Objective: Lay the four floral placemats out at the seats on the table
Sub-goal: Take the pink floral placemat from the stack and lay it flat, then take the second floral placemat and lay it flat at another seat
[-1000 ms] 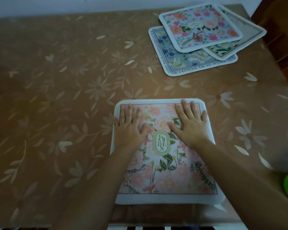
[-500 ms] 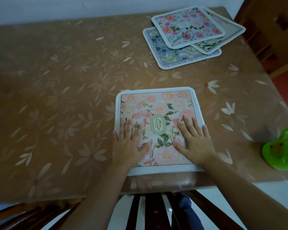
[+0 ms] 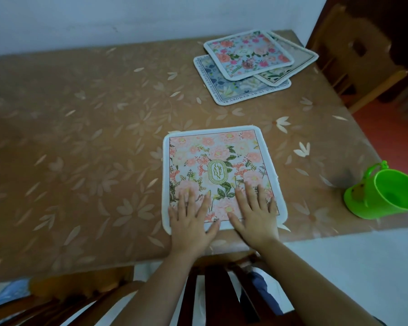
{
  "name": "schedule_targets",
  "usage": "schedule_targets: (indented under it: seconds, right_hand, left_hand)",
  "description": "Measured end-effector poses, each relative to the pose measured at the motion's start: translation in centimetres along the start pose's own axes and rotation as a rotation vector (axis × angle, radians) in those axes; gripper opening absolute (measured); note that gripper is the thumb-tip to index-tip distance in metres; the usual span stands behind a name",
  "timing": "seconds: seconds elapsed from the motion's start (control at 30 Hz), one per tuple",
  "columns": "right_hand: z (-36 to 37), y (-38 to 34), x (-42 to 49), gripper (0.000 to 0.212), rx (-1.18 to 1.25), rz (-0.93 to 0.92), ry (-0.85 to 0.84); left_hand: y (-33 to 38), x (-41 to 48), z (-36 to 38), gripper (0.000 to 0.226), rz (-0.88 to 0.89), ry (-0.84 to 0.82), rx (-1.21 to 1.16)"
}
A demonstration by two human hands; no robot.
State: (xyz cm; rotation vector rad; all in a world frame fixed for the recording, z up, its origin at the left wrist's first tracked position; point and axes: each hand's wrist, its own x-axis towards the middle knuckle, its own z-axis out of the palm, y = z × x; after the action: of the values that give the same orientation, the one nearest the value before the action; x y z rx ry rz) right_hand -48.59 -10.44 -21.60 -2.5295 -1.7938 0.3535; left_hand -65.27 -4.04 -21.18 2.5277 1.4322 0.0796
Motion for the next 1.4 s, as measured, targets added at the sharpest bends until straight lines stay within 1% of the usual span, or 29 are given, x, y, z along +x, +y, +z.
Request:
schedule_targets:
  seconds: [0.17, 0.2, 0.27, 0.37, 0.47, 0.53, 0.63, 0.8, 0.9, 1.07, 1.23, 1.33, 1.4]
  right_hand:
    - [-1.2, -1.0, -0.4, 0.067, 0.050, -0.022, -0.079]
    - [-1.7, -1.1, -0.5, 0.065, 0.059, -0.040, -0.087]
    - [-3.0, -1.0, -0.6, 0.060, 0.074, -0.071, -0.079]
    - [-5.6, -0.6, -1.1, 0.057, 0.003, -0.143, 0.010]
    - [-8.7, -0.2, -2.3, 0.054, -0.074, -0.183, 0.141]
    - [-10.4, 0.2, -3.3, 0.052, -0.084, -0.175, 0.230]
    - [-12.4, 0.9, -4.7, 0.047, -0.090, -0.177, 0.327]
    - [-15.4, 3.2, -7.1, 0.041, -0.044, -0.160, 0.396]
    - [-17.3, 5.7, -8.4, 0.034, -0.040, -0.156, 0.443]
    - [-20.4, 11.9, -10.7, 0.041, 0.044, -0.141, 0.515]
    - [-22.5, 19.6, -12.6, 0.039, 0.035, -0.109, 0.594]
    - [-23.6, 24.5, -14.0, 0.041, 0.033, -0.090, 0.621]
    - [-24.1, 27.7, -14.7, 0.041, 0.045, -0.076, 0.646]
  left_hand:
    - [1.3, -1.1, -0.8, 0.066, -0.026, -0.045, -0.022]
    - [1.6, -1.3, -1.2, 0.064, -0.023, -0.042, -0.036]
    - [2.1, -1.5, -2.4, 0.055, 0.016, 0.020, -0.071]
    - [2.8, -1.6, -4.3, 0.047, 0.071, 0.154, -0.063]
    - [3.9, -1.8, -6.2, 0.044, 0.109, 0.239, -0.047]
    - [5.1, -2.0, -6.9, 0.041, 0.130, 0.269, -0.069]
    - [7.4, -2.5, -7.8, 0.040, 0.116, 0.290, -0.105]
    - [12.0, -2.6, -10.0, 0.039, 0.141, 0.346, -0.084]
    - [15.4, -2.6, -11.1, 0.039, 0.189, 0.391, -0.077]
    - [22.5, -2.8, -12.1, 0.038, 0.236, 0.446, -0.077]
    - [31.3, -2.3, -12.5, 0.035, 0.301, 0.493, -0.103]
    - [36.2, -1.9, -12.3, 0.039, 0.320, 0.481, -0.153]
    - [39.3, -1.5, -11.8, 0.037, 0.319, 0.472, -0.154]
